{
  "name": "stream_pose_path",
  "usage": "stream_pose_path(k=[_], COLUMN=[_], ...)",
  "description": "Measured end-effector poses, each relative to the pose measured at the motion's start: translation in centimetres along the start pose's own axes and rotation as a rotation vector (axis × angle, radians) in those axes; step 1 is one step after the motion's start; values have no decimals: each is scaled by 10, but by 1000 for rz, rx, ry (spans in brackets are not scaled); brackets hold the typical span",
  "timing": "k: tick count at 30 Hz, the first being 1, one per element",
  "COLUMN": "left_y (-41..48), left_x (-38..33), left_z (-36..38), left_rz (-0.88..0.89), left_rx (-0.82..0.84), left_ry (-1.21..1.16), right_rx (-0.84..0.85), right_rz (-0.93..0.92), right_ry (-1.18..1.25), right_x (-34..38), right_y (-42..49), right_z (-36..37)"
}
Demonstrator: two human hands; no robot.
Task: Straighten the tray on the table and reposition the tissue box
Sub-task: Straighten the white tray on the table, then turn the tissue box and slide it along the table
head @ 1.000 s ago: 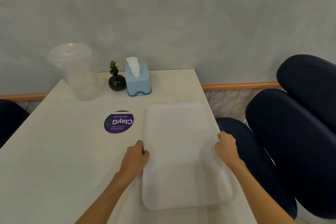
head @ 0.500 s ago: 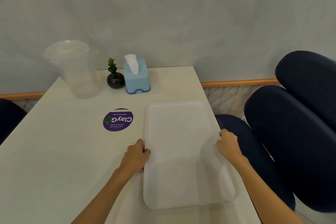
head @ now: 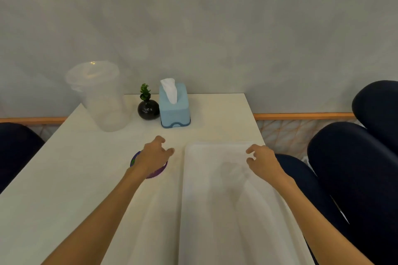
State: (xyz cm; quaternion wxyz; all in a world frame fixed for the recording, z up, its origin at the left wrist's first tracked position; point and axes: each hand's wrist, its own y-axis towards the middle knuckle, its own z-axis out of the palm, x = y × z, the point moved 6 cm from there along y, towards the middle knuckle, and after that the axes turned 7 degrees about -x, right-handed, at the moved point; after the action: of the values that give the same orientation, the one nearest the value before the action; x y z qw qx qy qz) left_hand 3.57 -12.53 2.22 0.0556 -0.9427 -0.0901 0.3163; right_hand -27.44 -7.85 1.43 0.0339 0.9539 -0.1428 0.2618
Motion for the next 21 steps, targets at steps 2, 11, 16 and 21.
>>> stream_pose_path(k=[2, 11, 16, 21], left_y=[27, 134, 148, 137], left_x=[-12, -21, -19, -30], left_z=[-14, -26, -2, 15], left_rz=[-14, -198, -169, -59], left_rx=[-38, -169, -199, -243], left_ry=[-96, -516, -638, -662], right_rx=[13, 60, 111, 123], right_rz=[-56, -186, -123, -87], right_ry=[20, 253, 374, 421], right_x=[26, 135, 169, 181], right_y=[24, 122, 147, 160], right_z=[6, 52, 80, 96])
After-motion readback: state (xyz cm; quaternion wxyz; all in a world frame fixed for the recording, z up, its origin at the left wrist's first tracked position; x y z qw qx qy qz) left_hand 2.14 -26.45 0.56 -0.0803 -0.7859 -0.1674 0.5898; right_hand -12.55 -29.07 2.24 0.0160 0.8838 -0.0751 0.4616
